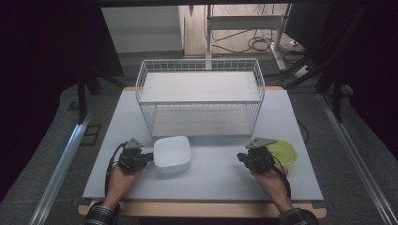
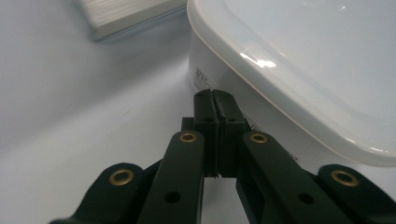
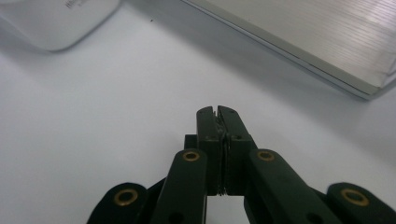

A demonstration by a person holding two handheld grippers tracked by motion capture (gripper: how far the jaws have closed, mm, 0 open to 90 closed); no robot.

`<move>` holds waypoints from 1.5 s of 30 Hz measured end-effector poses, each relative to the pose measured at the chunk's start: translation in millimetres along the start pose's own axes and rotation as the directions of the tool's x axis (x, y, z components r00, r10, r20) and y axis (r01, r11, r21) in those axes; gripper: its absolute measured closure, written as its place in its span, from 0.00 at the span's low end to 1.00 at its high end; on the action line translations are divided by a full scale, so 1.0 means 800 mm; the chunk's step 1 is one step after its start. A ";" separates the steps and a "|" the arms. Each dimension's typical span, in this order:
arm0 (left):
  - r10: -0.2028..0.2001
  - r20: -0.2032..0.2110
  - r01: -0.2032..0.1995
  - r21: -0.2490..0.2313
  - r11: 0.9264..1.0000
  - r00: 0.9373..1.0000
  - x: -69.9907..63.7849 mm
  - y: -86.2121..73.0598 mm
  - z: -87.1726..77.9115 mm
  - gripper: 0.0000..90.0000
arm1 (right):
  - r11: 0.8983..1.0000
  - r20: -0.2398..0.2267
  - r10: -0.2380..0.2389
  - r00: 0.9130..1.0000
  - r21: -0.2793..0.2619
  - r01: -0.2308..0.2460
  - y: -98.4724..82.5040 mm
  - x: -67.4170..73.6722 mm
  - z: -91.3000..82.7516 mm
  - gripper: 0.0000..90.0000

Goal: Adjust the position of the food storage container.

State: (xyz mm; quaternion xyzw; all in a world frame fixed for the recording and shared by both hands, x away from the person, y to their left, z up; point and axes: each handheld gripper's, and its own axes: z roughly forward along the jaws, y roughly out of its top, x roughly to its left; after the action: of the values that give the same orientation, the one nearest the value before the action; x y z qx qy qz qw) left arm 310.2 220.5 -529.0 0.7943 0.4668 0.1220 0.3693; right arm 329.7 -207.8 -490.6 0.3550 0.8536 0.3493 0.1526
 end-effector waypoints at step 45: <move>0.151 0.140 -0.141 -0.082 0.987 0.978 -0.069 0.044 0.028 0.56 | 0.998 -0.029 0.007 1.000 -0.058 -0.009 0.011 0.008 0.013 0.66</move>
State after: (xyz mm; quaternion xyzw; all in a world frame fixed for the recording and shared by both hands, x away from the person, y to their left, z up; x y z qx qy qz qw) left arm 315.7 154.0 -511.2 0.8195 0.3742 0.1070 0.4207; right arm 334.7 -193.8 -491.7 0.3487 0.8438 0.3795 0.1493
